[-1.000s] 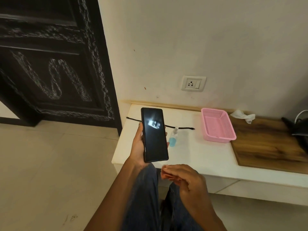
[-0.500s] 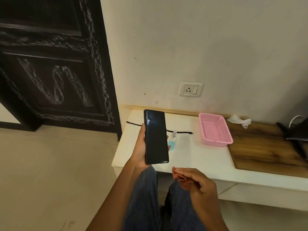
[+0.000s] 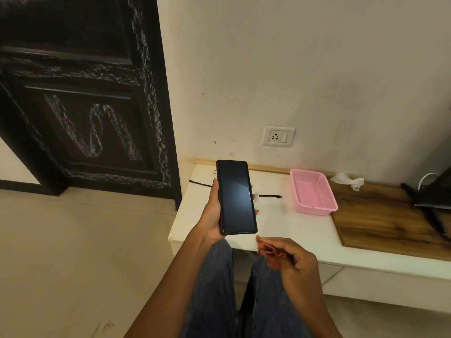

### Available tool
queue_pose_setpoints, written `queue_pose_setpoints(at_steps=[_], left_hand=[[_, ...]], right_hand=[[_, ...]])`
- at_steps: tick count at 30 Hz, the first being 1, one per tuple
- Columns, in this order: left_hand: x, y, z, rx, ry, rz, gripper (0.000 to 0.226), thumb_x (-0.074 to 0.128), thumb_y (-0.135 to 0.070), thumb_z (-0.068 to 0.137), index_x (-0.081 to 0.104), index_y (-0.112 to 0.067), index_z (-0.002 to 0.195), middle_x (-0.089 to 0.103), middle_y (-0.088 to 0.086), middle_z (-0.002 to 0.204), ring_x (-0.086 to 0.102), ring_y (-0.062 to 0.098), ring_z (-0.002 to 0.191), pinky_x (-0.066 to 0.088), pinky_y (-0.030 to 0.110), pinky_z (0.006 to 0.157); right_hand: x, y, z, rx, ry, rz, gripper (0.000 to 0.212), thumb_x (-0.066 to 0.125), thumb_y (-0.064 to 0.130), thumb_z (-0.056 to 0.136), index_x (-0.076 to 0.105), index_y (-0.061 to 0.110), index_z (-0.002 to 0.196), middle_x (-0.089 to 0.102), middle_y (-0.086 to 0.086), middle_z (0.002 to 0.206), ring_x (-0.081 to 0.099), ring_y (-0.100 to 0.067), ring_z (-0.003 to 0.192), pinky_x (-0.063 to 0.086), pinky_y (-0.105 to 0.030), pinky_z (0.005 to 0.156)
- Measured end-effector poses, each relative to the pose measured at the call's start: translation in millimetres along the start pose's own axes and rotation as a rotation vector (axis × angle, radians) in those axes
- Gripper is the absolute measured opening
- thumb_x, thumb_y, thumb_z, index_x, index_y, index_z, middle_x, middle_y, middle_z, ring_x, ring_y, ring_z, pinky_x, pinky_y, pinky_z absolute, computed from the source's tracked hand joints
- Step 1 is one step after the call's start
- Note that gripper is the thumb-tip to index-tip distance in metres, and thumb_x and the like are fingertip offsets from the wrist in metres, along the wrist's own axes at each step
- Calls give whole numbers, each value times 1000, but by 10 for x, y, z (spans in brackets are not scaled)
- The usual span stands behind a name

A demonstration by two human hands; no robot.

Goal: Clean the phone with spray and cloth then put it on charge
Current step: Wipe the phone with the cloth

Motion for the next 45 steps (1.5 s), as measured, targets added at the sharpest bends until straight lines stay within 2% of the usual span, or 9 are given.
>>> queue_pose_setpoints(at_steps=[4, 10, 17, 21, 25, 28, 31, 37, 45], left_hand=[[-75, 31, 108, -11, -35, 55, 74, 28, -71, 88, 75, -16, 103, 71, 10, 106, 68, 26, 96, 56, 40, 82], [-389, 141, 331, -55, -149, 46, 76, 33, -73, 86, 63, -14, 124, 62, 15, 127, 58, 33, 118, 39, 53, 107], [-870, 226, 664, -109, -314, 75, 70, 31, -66, 91, 59, -11, 126, 64, 17, 124, 60, 34, 116, 38, 55, 107], [-1223, 255, 856, -149, -460, 214, 57, 32, -62, 93, 65, -17, 106, 76, 9, 91, 73, 26, 83, 60, 42, 71], [-1527, 302, 1057, -216, -628, 324, 51, 29, -60, 95, 62, -21, 95, 73, 1, 63, 71, 17, 57, 54, 27, 44], [-1697, 351, 1214, -268, -685, 360, 65, 20, -65, 94, 56, -19, 121, 74, 8, 98, 72, 23, 85, 60, 35, 67], [-1838, 385, 1343, -290, -716, 438, 81, 10, -73, 88, 37, -22, 144, 48, 12, 143, 48, 32, 128, 39, 50, 107], [-2026, 343, 1452, -264, -780, 580, 81, 3, -73, 86, 24, -27, 150, 24, 5, 158, 23, 29, 143, 16, 49, 117], [-2018, 365, 1552, -209, -695, 703, 72, 5, -65, 92, 14, -27, 151, 16, 3, 160, 18, 27, 145, 14, 43, 117]], right_hand=[[9, -197, 128, 123, -33, 108, 53, 50, -13, 87, 69, 36, 89, 73, 13, 92, 68, -7, 90, 54, -14, 73], [152, -615, 430, 320, -1, 132, 38, 45, -10, 91, 62, 16, 113, 66, 6, 99, 66, -1, 80, 51, -7, 62], [508, -1014, 783, 460, 139, 26, 33, 48, -4, 93, 58, 7, 122, 62, -9, 118, 61, -20, 102, 49, -29, 93], [670, -1353, 921, 603, 129, 0, 29, 48, 1, 94, 60, 7, 119, 63, -11, 117, 60, -24, 103, 47, -36, 97], [826, -1691, 1006, 775, 76, -2, 22, 51, 17, 95, 64, 9, 111, 63, -9, 109, 58, -19, 91, 47, -36, 96], [944, -1889, 1084, 823, 81, -27, 21, 50, 21, 95, 65, 12, 109, 60, -2, 100, 54, -14, 85, 44, -29, 91], [1042, -2099, 1157, 856, 67, -30, 22, 46, 20, 97, 66, 15, 108, 60, 2, 95, 54, -11, 82, 43, -24, 85], [1224, -2385, 1201, 911, 78, 9, 24, 43, 16, 98, 67, 20, 99, 64, 4, 94, 59, -8, 82, 47, -23, 82], [1282, -2513, 1150, 980, 81, 24, 25, 45, 20, 98, 67, 9, 105, 67, -9, 103, 62, -21, 91, 50, -35, 94]])
Point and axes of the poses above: each hand's wrist, its own z-axis towards the middle knuckle, its own x-axis out of the palm, y = z × x, the point moved 10 cm from there along z, towards the middle knuckle
